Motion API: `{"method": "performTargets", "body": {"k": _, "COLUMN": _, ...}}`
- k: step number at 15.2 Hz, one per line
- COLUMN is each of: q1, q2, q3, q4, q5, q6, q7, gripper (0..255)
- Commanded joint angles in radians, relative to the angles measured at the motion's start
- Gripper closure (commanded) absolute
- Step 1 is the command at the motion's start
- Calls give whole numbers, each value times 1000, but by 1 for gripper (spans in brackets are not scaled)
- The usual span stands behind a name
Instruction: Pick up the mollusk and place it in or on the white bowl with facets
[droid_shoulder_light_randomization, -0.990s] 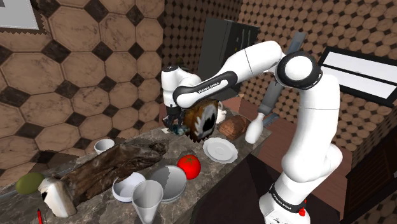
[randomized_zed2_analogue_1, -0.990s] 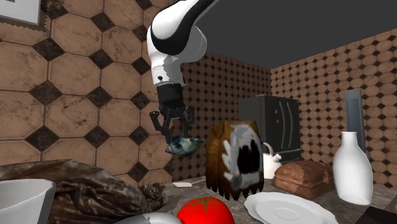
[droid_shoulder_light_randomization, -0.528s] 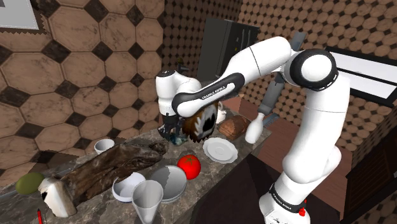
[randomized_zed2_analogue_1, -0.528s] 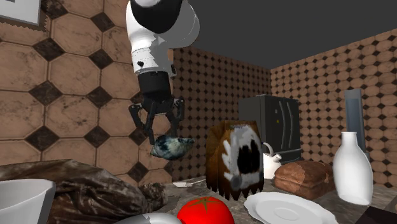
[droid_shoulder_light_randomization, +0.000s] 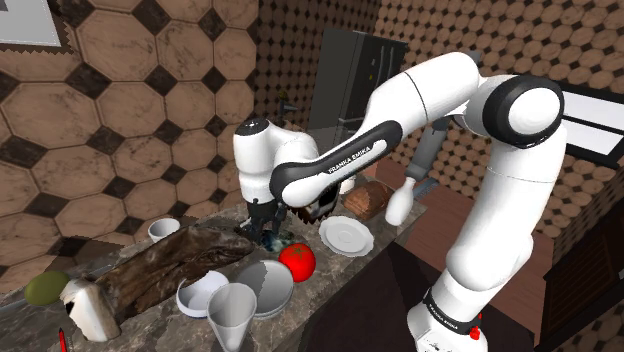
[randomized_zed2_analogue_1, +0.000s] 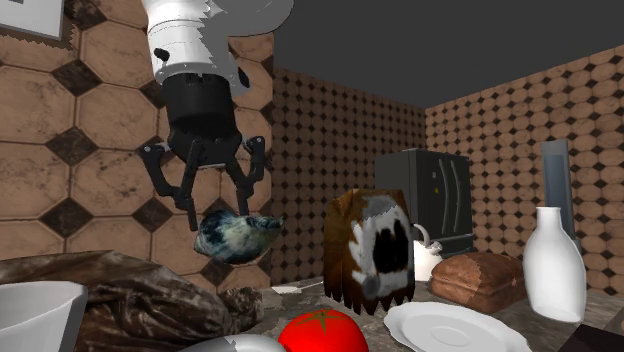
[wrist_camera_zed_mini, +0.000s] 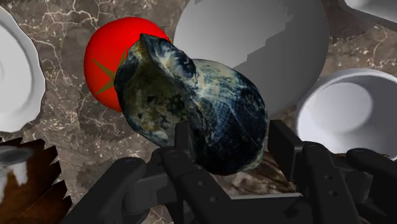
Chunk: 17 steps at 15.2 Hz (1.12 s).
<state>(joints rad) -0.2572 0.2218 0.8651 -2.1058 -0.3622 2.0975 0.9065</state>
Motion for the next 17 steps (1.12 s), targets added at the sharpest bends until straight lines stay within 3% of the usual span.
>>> {"method": "performTargets", "body": {"k": 1, "q1": 33, "q2": -1, "q3": 20, "q4": -3, "q5": 7, "q6": -8, "q7": 49, "gripper": 255}}
{"method": "performTargets", "body": {"k": 17, "q1": 122, "q2": 163, "q3": -60, "q4": -42, "q5": -163, "q6": 119, "q7": 201, "gripper": 255}}
